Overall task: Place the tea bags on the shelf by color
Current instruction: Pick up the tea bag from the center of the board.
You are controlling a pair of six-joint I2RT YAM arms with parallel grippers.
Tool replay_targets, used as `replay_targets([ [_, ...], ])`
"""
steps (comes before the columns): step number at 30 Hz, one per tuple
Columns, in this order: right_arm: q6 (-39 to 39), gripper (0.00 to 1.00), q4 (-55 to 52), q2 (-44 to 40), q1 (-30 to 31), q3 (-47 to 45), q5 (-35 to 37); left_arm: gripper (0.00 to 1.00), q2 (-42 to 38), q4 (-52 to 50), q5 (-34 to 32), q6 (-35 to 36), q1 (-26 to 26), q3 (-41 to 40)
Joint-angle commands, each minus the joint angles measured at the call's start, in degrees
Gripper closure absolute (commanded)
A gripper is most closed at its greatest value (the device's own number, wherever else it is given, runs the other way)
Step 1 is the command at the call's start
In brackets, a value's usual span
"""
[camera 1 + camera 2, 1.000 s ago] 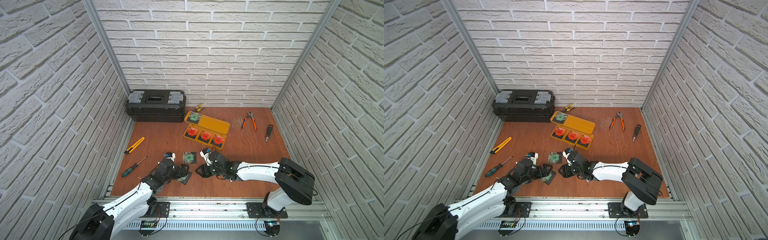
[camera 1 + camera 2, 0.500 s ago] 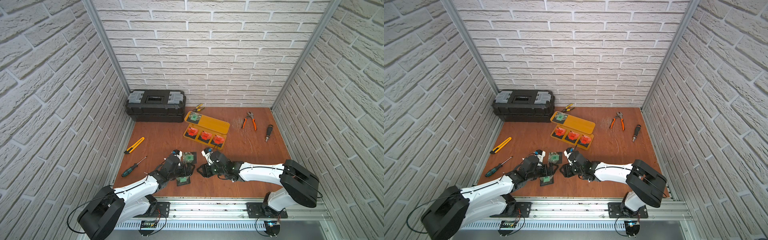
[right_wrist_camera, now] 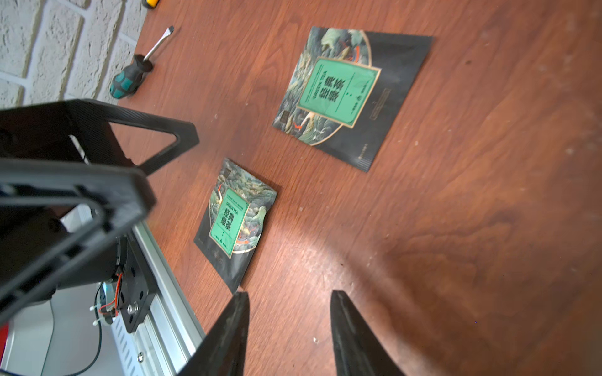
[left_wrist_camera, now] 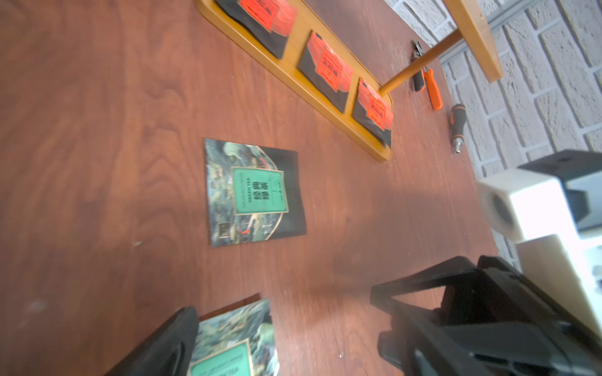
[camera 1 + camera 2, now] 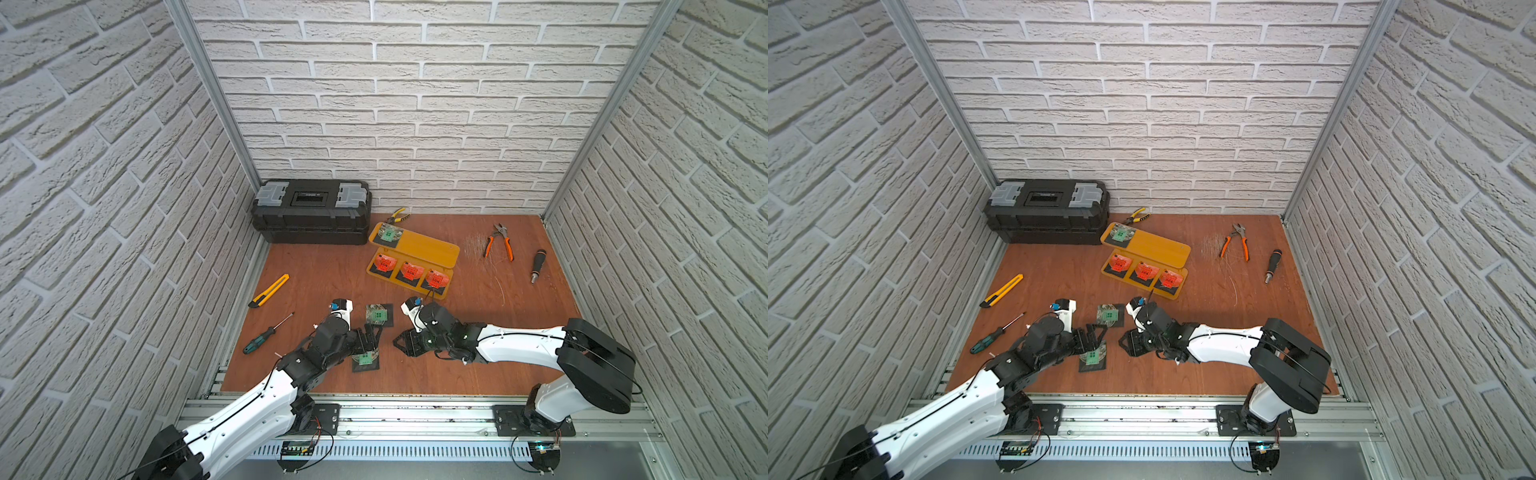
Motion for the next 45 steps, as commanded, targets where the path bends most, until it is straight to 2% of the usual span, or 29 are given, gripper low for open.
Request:
replay_targets([
  [1, 0.4, 0.59, 3.6, 2.0, 1.4, 1.7, -2.6, 0.02, -4.0, -7.8, -2.8, -2.1, -0.2, -1.4],
  [7, 1.7, 0.66, 6.0, 5.9, 3.1, 4.3, -4.9, 0.03, -10.0, -13.1, -3.6, -4.6, -0.2, -3.4],
  [15, 3.1, 0.69, 6.5, 10.3, 4.5, 8.0, -5.9, 0.04, -14.9, -16.8, -4.4, -6.4, -0.2, -4.8],
  [23, 4.0, 0.73, 5.8, 14.3, 4.4, 11.5, -6.9, 0.04, -16.6, -17.9, -4.6, -7.0, -0.2, -5.6],
  [34, 4.3, 0.74, 3.2, 17.8, 4.5, 14.3, -5.9, 0.11, -18.7, -18.7, -3.7, -7.8, -0.2, -6.6],
  [45, 7.3, 0.75, 1.8, 19.9, 4.5, 14.2, -4.3, 0.15, -18.5, -18.6, -1.8, -7.9, -0.2, -7.0],
])
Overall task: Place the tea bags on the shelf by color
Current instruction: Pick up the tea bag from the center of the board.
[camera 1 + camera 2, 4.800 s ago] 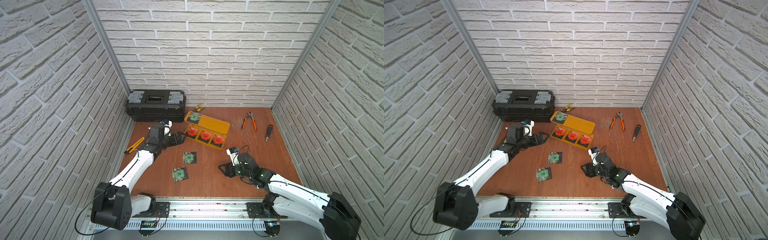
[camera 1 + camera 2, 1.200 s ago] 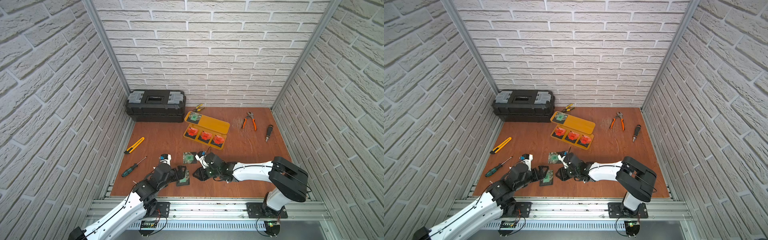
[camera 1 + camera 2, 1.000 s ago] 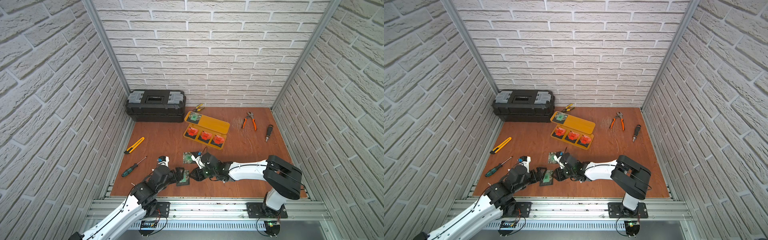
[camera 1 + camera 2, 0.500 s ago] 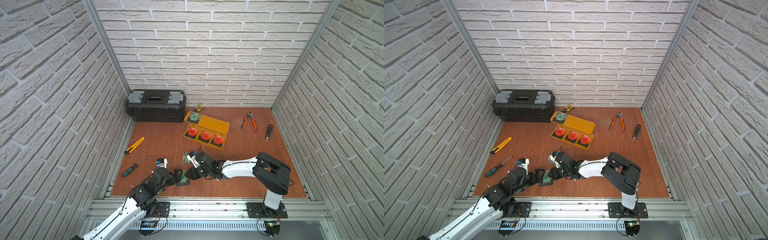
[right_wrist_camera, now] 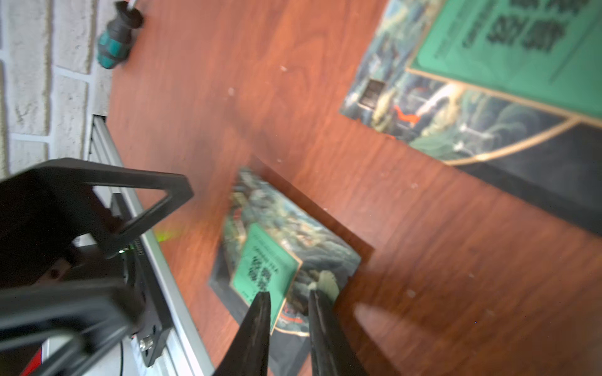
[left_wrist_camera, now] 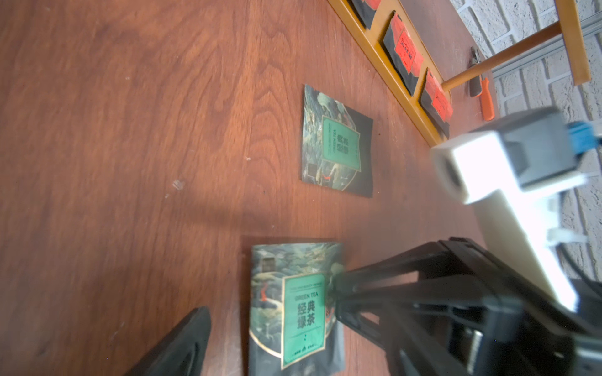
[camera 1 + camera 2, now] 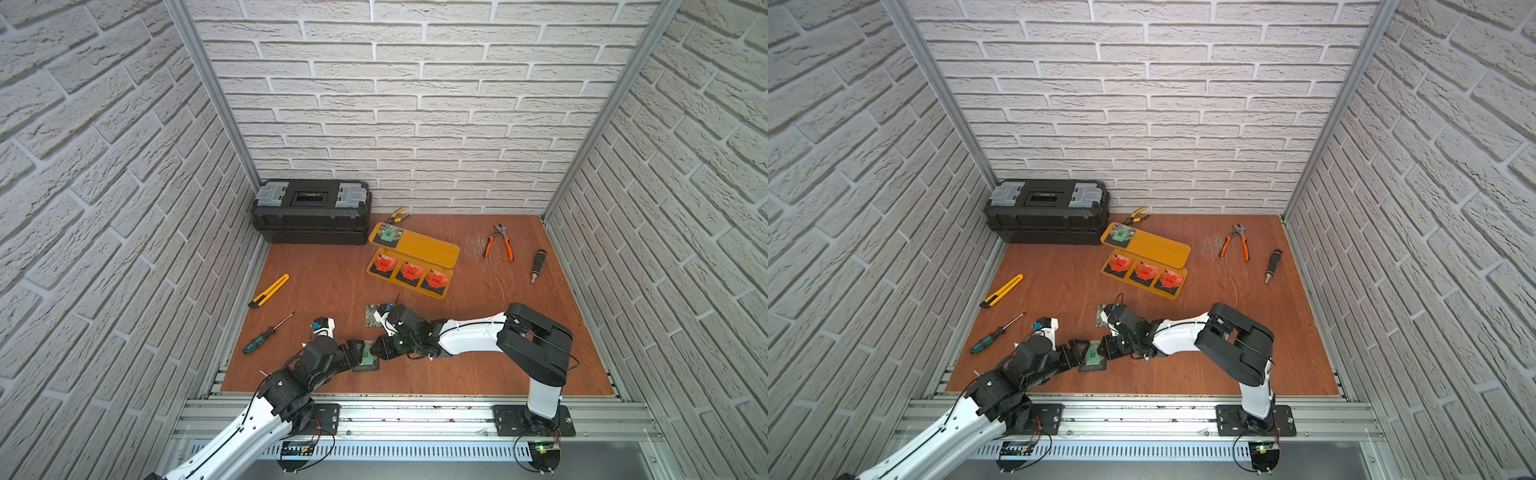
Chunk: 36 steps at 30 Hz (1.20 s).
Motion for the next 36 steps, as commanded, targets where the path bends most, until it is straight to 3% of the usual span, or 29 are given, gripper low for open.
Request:
replay_targets([
  [1, 1.9, 0.75, -0.2, 0.7, 0.5, 0.3, 1.1, 0.15, -0.1, -0.1, 1.0, -0.4, -0.2, -1.3],
  [11, 5.3, 0.75, 0.7, 1.1, 0.5, -1.2, 2.9, 0.2, 2.7, 3.7, 4.7, -1.7, -0.2, -3.1],
  [22, 5.8, 0.75, 0.9, 0.9, 0.4, -1.6, 3.5, 0.33, 3.2, 5.5, 8.3, -4.4, -0.3, -5.4],
  [36, 5.9, 0.75, 0.8, 0.7, 0.5, -1.7, 3.6, 0.33, 6.7, 4.7, 9.2, -5.3, -0.3, -6.2],
])
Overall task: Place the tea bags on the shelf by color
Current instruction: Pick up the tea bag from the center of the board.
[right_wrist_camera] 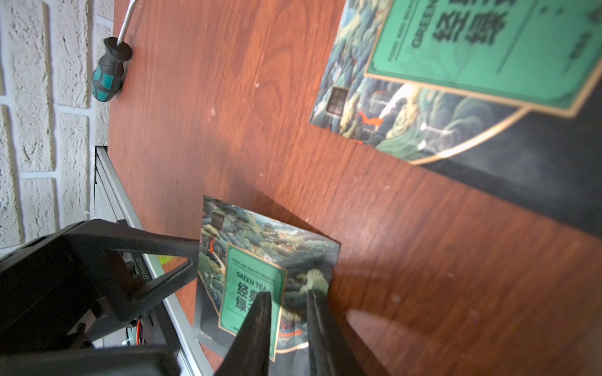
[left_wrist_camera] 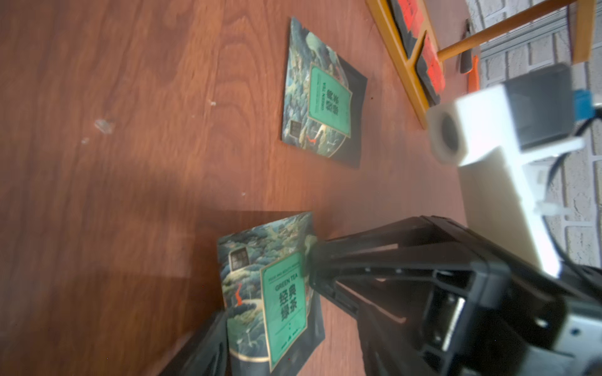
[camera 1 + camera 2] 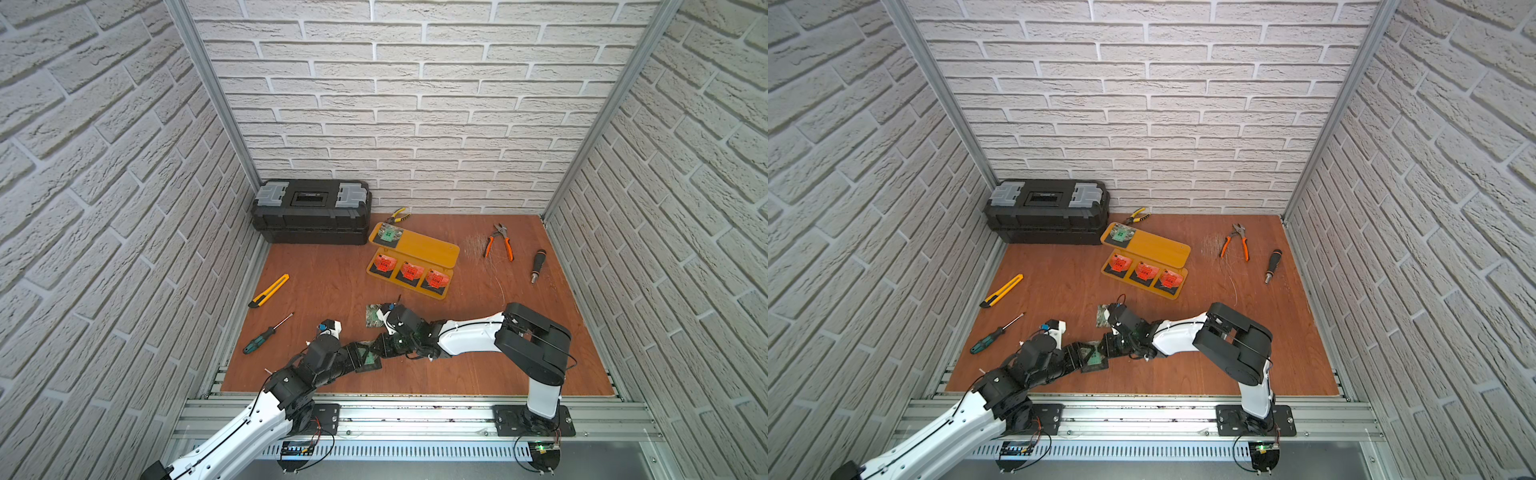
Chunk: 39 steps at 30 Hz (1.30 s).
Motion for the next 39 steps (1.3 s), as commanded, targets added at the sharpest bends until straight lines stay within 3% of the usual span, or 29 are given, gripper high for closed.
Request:
replay_targets([
  [1, 0.2, 0.75, -0.6, 0.7, 0.4, -1.3, 1.5, 0.34, 1.3, -1.5, 0.8, -0.1, -0.3, -4.1],
  [8, 0.2, 0.75, -0.8, 0.6, 0.5, -1.2, 1.5, 0.37, 3.4, 0.2, 1.2, -0.2, -0.2, -4.6],
  [30, -1.5, 0.74, -2.1, -1.7, 0.4, -1.1, 2.6, 1.0, 0.0, -1.2, -0.8, 0.1, -0.2, -3.9],
  [39, -4.4, 0.63, -2.7, -6.1, 0.5, -2.6, 4.9, 1.0, -2.0, -2.5, -2.2, 2.3, -0.2, -1.4],
])
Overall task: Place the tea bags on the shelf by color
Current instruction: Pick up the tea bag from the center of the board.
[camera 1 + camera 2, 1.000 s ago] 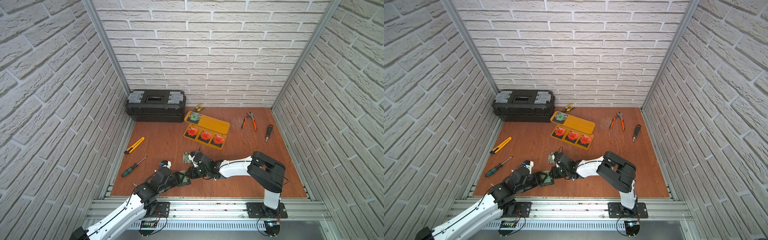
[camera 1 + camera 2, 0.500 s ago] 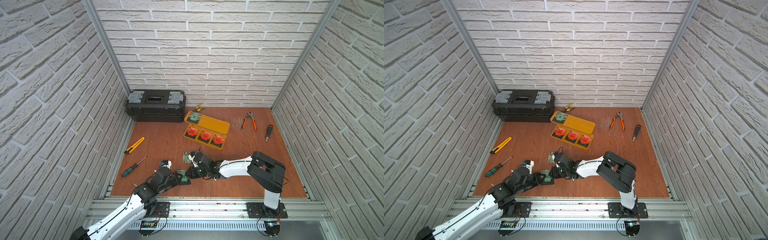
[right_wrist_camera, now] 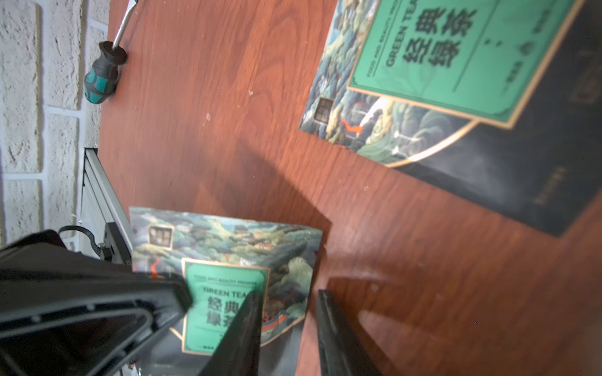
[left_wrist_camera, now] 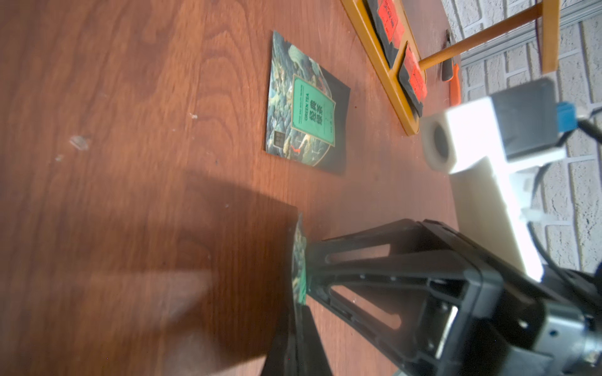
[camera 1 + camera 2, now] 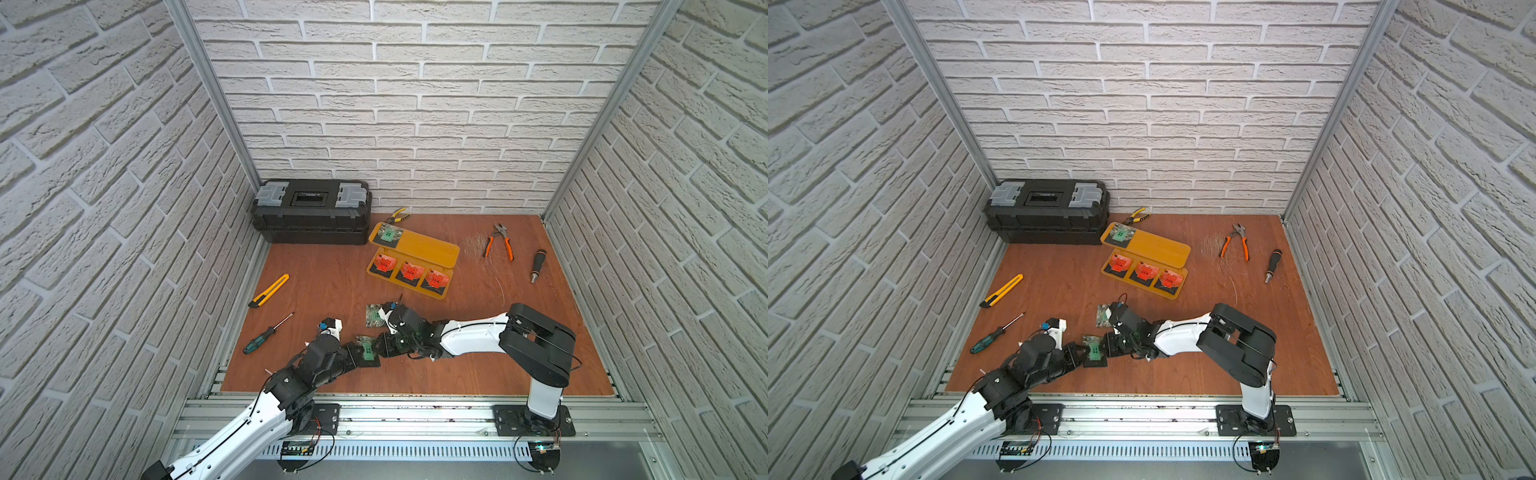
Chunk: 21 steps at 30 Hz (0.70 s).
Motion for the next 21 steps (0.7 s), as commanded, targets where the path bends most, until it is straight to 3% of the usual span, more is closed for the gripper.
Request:
replay_targets([
  [1, -3.0, 0.62, -1.7, -4.7, 0.4, -1.6, 2.9, 1.0, -0.9, -5.6, -1.7, 2.4, -0.1, -0.2],
  [11, -10.6, 0.56, -7.7, -16.2, 0.5, -5.6, 11.1, 1.0, 0.7, -5.9, -1.8, 9.3, 0.1, 6.4],
  [21, -17.3, 0.54, -15.7, -28.8, 0.4, -9.9, 21.3, 1.0, 11.6, -4.0, 4.2, 18.7, 3.8, 18.0],
])
